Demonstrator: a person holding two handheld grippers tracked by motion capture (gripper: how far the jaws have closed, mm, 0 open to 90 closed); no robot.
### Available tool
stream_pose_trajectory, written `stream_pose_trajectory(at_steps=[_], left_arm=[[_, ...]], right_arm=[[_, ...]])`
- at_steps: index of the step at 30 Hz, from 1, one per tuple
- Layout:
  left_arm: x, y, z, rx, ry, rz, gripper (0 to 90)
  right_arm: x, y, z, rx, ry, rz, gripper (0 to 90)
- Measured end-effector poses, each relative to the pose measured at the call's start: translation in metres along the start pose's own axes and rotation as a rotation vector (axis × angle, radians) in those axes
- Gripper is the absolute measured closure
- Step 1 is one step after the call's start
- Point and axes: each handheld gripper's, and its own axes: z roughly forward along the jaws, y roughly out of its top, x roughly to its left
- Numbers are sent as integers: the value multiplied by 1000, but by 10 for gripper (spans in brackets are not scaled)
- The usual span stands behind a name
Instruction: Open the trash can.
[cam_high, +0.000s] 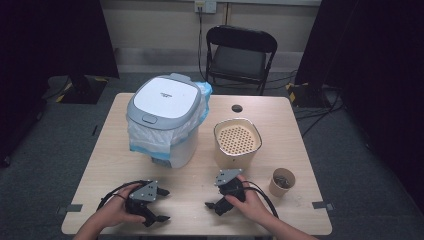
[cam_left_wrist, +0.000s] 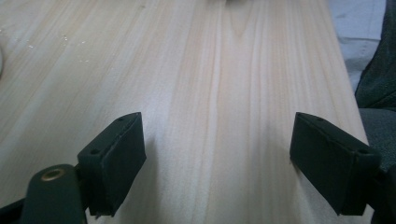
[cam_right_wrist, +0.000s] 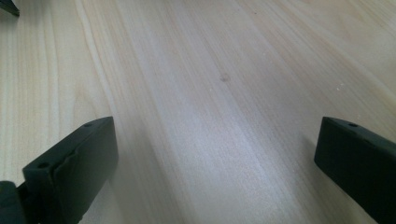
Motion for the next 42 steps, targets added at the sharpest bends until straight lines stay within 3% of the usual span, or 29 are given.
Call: stream_pose_trajectory(at_steps=[7,9,12,14,17,19,22,27,36,42], left_arm=[[-2,1,1,6,13,-12,149],[-2,1,1,-5,15,-47,151],[-1,3,-2,17,18,-82,165],[-1,8,-5,-3,32,-114,173],[-1,15,-14,-30,51,-140,173],[-2,21,-21,-48,61,-178,173],[-1,26,-30,-42,78,-188,172],[1,35,-48,-32,88,-255,168],[2,52,-82,-25,132,-295,168],[4,65,-99,-32,159,-296,168]], right_arm=[[0,0,0,0,0,0,0],[0,0,0,0,0,0,0],[0,0,0,0,0,0,0],[0,0,0,0,0,0,0],[0,0,0,0,1,-1,0],[0,0,0,0,3,0,0],[0,0,1,-2,3,-1,0],[0,0,1,-2,3,0,0],[0,0,1,-2,4,0,0],[0,0,1,-2,3,0,0]])
